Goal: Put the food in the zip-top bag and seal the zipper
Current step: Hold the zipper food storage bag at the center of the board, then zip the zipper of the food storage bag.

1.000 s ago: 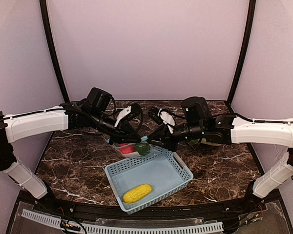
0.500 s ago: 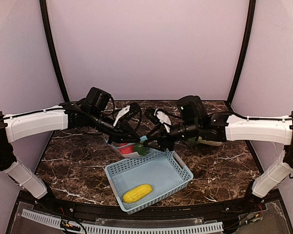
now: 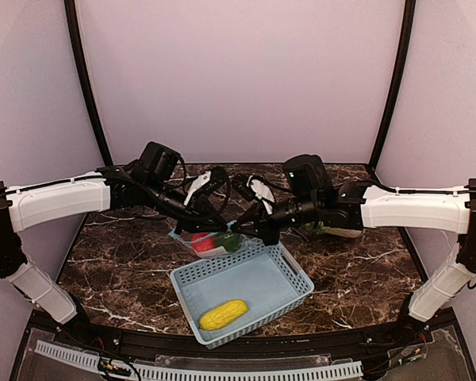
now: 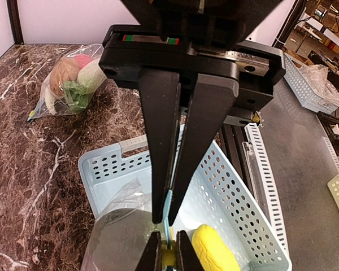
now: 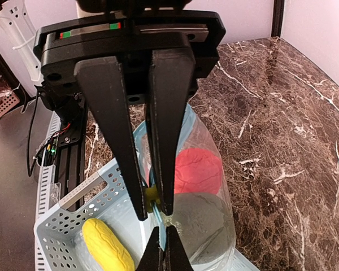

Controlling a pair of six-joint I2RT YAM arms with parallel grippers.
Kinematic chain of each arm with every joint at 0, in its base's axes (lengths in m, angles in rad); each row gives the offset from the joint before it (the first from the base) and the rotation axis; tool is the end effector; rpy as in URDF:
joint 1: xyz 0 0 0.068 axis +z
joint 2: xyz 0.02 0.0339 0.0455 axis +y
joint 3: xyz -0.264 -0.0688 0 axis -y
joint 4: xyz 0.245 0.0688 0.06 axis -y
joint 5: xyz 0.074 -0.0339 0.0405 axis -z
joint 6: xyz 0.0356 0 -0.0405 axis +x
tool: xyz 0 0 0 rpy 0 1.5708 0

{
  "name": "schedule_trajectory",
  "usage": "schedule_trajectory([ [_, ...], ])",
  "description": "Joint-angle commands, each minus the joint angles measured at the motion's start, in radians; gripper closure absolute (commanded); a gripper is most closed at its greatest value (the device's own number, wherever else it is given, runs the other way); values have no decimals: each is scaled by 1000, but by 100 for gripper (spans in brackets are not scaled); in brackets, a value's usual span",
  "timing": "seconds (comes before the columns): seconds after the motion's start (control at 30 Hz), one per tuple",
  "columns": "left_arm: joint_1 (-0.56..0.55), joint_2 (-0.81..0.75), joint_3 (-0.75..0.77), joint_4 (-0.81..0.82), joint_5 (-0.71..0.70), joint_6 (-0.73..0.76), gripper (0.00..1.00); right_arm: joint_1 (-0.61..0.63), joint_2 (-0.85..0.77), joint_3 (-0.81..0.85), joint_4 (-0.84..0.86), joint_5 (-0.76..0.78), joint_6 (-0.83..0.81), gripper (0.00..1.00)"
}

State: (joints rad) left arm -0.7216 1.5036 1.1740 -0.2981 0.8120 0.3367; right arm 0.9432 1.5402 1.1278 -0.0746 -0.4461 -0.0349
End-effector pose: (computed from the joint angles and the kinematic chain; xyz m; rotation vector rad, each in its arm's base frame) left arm 0.2331 -0.2395 0.2965 1.4768 1.6014 -1.1054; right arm 0.1956 0.2957 0.2845 -1.2661 1.7558 1.0036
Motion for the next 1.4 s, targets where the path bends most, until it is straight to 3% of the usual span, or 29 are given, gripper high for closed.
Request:
schedule_trajectory([
  [0.0,2,-28,1,-34,18,-1,99,-7,-4,15,26,61,17,100],
  [0.37,4,-24,3,-41,10,6,99,-31,-23,3,7,214,76,100],
  [1.37,16,-2,11,-60,9,14,99,-165,-113,2,-164,394,124,100],
])
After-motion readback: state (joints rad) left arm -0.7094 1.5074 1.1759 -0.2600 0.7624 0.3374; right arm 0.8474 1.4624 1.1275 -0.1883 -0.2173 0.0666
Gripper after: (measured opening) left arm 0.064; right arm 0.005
